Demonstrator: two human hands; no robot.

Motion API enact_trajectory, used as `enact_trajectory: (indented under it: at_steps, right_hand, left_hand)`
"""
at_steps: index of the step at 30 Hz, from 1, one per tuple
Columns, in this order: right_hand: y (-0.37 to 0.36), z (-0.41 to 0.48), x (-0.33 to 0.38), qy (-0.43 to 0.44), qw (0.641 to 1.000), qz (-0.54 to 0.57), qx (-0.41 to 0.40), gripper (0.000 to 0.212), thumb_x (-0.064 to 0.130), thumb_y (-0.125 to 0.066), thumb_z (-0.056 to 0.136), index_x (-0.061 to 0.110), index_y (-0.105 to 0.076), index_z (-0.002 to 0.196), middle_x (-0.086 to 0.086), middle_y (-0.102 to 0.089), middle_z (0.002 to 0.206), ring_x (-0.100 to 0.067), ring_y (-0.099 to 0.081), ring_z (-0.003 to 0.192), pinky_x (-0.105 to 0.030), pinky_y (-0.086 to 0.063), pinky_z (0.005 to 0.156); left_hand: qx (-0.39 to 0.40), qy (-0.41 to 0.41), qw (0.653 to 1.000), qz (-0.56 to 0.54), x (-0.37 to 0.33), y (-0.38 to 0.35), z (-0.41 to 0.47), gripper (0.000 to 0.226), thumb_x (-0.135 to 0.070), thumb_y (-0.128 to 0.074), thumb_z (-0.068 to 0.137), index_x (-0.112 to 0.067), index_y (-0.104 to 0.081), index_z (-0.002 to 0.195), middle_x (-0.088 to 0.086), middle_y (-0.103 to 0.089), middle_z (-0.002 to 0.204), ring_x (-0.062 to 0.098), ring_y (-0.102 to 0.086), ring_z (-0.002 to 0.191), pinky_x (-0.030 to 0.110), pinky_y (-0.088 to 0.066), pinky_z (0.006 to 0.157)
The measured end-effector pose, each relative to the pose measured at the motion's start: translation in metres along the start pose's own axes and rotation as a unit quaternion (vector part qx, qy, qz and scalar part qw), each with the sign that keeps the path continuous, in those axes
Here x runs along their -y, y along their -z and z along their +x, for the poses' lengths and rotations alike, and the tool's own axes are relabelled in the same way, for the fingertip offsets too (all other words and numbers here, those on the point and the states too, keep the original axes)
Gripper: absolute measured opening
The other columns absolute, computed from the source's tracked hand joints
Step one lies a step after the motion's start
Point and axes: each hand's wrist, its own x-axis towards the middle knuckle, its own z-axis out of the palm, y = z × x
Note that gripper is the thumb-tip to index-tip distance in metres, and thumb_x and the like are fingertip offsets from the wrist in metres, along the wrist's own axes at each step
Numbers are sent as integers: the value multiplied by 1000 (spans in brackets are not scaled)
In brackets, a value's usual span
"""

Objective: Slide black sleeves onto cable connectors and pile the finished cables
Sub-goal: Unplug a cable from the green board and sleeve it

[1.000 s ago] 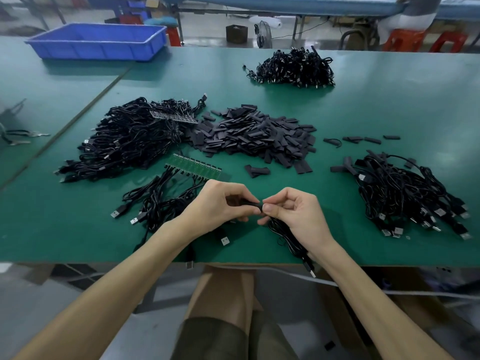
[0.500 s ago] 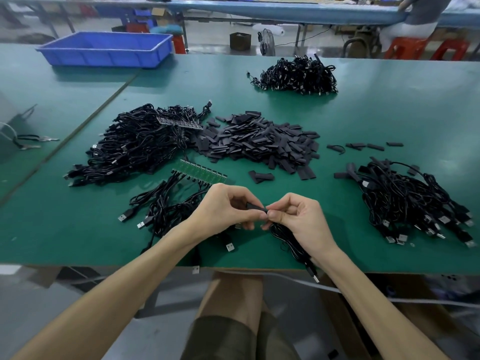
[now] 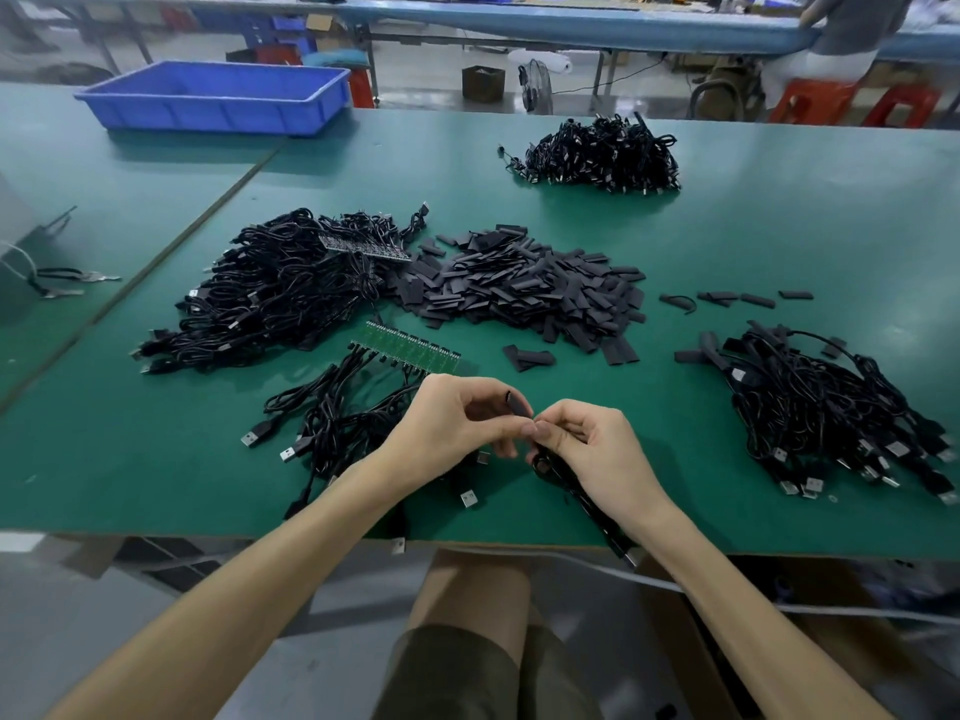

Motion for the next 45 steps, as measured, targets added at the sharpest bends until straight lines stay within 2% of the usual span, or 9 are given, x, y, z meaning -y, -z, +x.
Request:
enact_trajectory:
  at_steps: [6, 9, 13, 20, 27, 31, 33, 42, 45]
  right_hand:
    - [1, 0, 1, -13, 1000, 16, -1, 16, 11, -71, 96, 17, -76, 82, -4, -77, 76, -17, -71, 72, -40, -57, 77]
    - [1, -1, 1, -13, 999, 35, 6, 11, 23, -75, 94, 18, -76, 84, -4, -78, 76, -15, -72, 72, -30, -57, 73]
    - [3, -3, 3, -11, 997, 72, 19, 26, 41, -71, 88, 17, -77, 95, -5, -79, 81, -13, -73, 72, -27, -59, 73]
    - [8, -4, 4, -15, 994, 101, 50, 8, 18, -70, 98, 12, -76, 98, -9, -79, 85, -13, -72, 75, -26, -57, 75]
    - [9, -4, 6, -14, 994, 82, 64, 6, 14, -73, 96, 9, -72, 98, -9, -79, 83, -12, -69, 73, -24, -56, 74]
    - [8, -2, 6, -14, 995, 87, 48, 5, 11, -73, 95, 12, -73, 90, -7, -77, 77, -10, -68, 71, -18, -52, 70]
    - [8, -2, 6, -21, 992, 114, 41, 6, 11, -72, 97, 11, -73, 90, -9, -76, 77, -12, -67, 69, -20, -53, 70]
    - [8, 0, 5, -28, 991, 130, 25, 9, 10, -67, 99, 4, -72, 95, -9, -75, 76, -14, -68, 66, -19, -52, 65]
    - [8, 0, 4, -18, 993, 119, 16, 11, 10, -65, 101, 3, -71, 94, -8, -75, 76, -14, -68, 65, -19, -52, 65]
  left_hand:
    - [9, -8, 1000, -22, 1, 0, 0, 13, -16, -81, 86, -7, -77, 95, 7, -76, 74, 22, -73, 62, 28, -60, 66]
    - [-9, -14, 1000, -17, 2, 0, -1, 12, -19, -80, 87, -8, -76, 92, 5, -75, 70, 22, -73, 60, 30, -61, 63]
    - [-32, 24, 999, -20, 0, -1, 2, 22, -28, -77, 89, -8, -70, 80, 7, -73, 66, 23, -69, 51, 31, -57, 49]
    - [-24, 61, 998, -1, -1, -2, 7, 40, -45, -76, 88, -9, -64, 75, 5, -70, 62, 22, -63, 45, 29, -50, 46]
    - [-29, 80, 996, 17, 0, -2, 10, 38, -49, -73, 89, -17, -62, 72, 2, -69, 61, 19, -60, 43, 24, -43, 42]
    - [-1, 36, 999, -31, -3, 0, 10, 12, -30, -72, 95, -21, -69, 102, 1, -70, 85, 19, -69, 62, 32, -52, 46]
    - [10, 4, 998, -60, -5, 4, 11, 19, -17, -70, 96, -20, -68, 114, 2, -66, 100, 27, -71, 75, 36, -56, 48]
    - [-21, -27, 997, 75, 0, 1, 8, 18, -2, -76, 87, -14, -69, 99, -12, -62, 96, 17, -67, 80, 36, -60, 58]
    - [1, -74, 985, 155, 3, -1, 7, 16, -10, -75, 90, -14, -72, 105, -16, -62, 91, 2, -63, 74, 21, -54, 62]
